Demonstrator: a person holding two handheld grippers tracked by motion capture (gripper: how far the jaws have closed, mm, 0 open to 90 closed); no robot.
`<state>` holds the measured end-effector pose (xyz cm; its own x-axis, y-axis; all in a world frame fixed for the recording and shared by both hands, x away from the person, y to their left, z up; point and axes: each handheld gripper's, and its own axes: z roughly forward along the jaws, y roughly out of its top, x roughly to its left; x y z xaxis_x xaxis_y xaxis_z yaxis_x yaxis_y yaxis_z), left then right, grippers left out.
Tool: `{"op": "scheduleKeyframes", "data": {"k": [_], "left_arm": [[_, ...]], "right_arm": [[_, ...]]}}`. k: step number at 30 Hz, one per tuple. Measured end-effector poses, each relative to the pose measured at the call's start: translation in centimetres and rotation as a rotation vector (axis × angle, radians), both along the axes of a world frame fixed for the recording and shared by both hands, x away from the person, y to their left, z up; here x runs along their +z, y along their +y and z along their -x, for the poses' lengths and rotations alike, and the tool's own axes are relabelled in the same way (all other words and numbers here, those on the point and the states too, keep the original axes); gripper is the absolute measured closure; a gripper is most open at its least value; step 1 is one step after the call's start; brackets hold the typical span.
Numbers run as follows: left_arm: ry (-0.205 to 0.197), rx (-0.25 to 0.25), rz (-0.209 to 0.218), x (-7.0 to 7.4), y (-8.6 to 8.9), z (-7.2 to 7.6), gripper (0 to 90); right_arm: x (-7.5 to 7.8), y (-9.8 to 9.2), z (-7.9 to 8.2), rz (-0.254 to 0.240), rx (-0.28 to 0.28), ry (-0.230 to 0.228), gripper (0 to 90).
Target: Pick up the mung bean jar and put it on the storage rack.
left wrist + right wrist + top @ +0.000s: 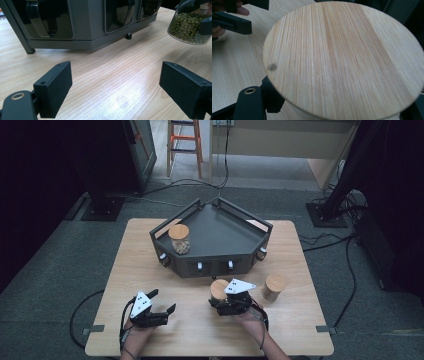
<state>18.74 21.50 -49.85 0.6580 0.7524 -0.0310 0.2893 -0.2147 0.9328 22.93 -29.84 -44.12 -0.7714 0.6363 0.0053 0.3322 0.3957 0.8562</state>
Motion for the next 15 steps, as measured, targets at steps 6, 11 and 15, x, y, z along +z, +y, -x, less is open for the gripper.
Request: {"op": "scheduleKeyframes", "data": {"k": [6, 11, 15], "left_arm": [[0.000, 0.003, 0.002, 0.00, 0.07, 0.02, 11.1], [-0.005, 0.003, -0.006, 0.01, -0.04, 0.07, 11.1], [-0.010, 0.002, -0.019, 0.06, -0.20, 0.13, 11.1]], "right_arm": [[0.45, 0.16, -0.24, 0.005, 0.004, 0.001, 25.2], [0.80, 0.21, -0.42, 0.004, 0.003, 0.003, 25.2], [1.06, 0.20, -0.63, 0.003, 0.005, 0.007, 25.2]]}}
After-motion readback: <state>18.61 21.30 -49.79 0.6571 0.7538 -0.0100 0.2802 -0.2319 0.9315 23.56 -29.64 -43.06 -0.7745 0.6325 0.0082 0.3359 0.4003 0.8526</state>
